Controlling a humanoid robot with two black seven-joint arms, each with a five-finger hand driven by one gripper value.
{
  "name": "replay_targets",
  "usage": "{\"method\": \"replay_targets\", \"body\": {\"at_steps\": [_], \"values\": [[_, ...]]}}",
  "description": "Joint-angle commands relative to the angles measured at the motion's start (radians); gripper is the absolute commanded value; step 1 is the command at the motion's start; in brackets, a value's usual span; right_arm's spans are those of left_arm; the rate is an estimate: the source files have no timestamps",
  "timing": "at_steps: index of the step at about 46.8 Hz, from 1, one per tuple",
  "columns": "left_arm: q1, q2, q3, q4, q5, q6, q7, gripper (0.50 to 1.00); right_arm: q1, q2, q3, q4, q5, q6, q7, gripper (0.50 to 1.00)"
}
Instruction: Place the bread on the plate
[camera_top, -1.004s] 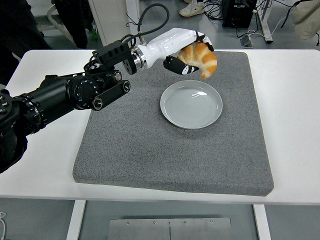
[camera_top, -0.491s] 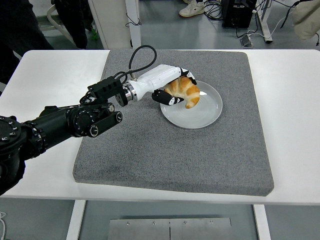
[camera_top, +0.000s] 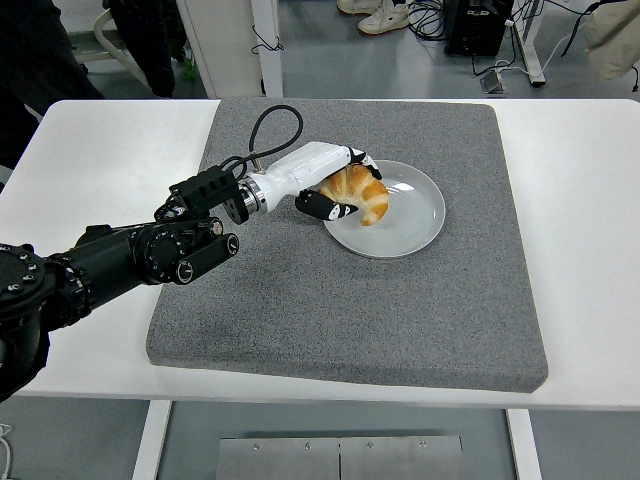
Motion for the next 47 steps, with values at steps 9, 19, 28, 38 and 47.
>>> {"method": "replay_targets", "body": {"at_steps": [9,19,28,38,47], "values": [[0.015,0.000,0.003,0.034,-0.055,-0.002,0.002,0.500,-0.001,0.000,0.000,0.000,-0.001,0.000,0.000,1.000],[0.023,0.000,0.003,0.037,-0.056,-0.002,0.002,0.500,0.001,0.000,0.000,0.000,0.001,0.000,0.000,1.000],[0.023,0.000,0.003,0.037,-0.058,-0.003,0.002,0.500,0.001,0.000,0.000,0.000,-0.001,0.000,0.000,1.000],[0.028,0.000,0.003,0.037,-0.058,-0.003,0.002,0.586,0.001,0.000,0.000,0.000,0.001,0.000,0.000,1.000],[0.035,0.000,0.001,0.037,-0.058,-0.003,0.002,0.633,0.001,0.000,0.000,0.000,0.001,0.000,0.000,1.000]]}}
